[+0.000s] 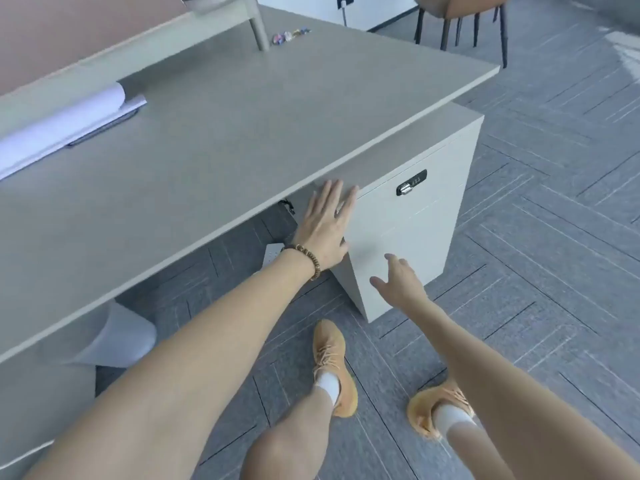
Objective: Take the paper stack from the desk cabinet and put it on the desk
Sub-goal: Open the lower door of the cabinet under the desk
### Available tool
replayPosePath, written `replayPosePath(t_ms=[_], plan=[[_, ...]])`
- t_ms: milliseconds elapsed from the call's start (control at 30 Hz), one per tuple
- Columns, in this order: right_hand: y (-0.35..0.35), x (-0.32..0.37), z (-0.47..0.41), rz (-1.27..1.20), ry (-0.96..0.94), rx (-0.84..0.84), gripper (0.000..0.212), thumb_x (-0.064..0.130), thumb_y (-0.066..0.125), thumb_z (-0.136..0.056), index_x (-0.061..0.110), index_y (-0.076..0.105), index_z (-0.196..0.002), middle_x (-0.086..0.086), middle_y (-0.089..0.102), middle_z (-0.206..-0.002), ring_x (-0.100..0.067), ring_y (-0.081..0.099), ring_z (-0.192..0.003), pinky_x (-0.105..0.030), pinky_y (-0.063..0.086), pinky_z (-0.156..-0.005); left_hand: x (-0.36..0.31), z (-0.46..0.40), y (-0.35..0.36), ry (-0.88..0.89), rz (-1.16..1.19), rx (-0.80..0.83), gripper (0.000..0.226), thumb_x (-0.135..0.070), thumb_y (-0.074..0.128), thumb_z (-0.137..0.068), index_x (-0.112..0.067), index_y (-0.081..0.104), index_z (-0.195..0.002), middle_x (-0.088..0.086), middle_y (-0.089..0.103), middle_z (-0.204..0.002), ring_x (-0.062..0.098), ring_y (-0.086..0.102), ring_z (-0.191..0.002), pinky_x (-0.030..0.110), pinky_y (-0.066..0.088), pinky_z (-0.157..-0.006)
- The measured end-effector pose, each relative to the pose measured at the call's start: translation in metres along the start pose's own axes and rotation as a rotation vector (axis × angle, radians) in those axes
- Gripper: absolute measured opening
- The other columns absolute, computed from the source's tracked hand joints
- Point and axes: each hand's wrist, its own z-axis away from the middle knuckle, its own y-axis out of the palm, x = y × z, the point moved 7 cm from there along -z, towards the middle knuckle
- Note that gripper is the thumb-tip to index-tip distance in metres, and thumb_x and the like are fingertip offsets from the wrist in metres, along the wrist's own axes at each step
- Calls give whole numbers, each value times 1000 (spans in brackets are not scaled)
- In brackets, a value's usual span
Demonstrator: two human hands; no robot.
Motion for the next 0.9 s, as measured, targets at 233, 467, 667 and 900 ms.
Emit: replayPosePath(t_ms=[233,467,667,900], plan=[[39,1,-41,-349,-4,-158,92,34,70,-85,15,12,-154,-15,33,-151,-37,48,-130,-44,44,-99,10,-31,17,35,-6,-164,107,-25,86,-70,-13,23,-156,17,27,-161,38,19,-151,50,9,-123],[54,-5,-61,-569,148,-316,121,35,82,-72,23,-2,-157,-12,1,-164,-33,21,-149,-43,30,-117,13,-32,24,30,-2,-234,109,-28,89,-66,-14,27,-155,14,32,-159,35,23,-150,48,14,-124],[40,2,-66,-368,136,-392,135,49,85,-63,16,-6,-157,-15,-5,-166,-29,3,-154,-44,15,-122,13,-32,24,-8,1,-218,109,-28,89,-67,-15,26,-155,13,31,-160,34,22,-151,48,14,-124],[36,9,-64,-352,155,-392,132,48,82,-64,13,-6,-156,-12,-3,-166,-29,8,-153,-42,17,-123,9,-32,23,-63,17,-214,110,-24,91,-65,-17,28,-155,12,32,-159,34,22,-151,47,13,-124]])
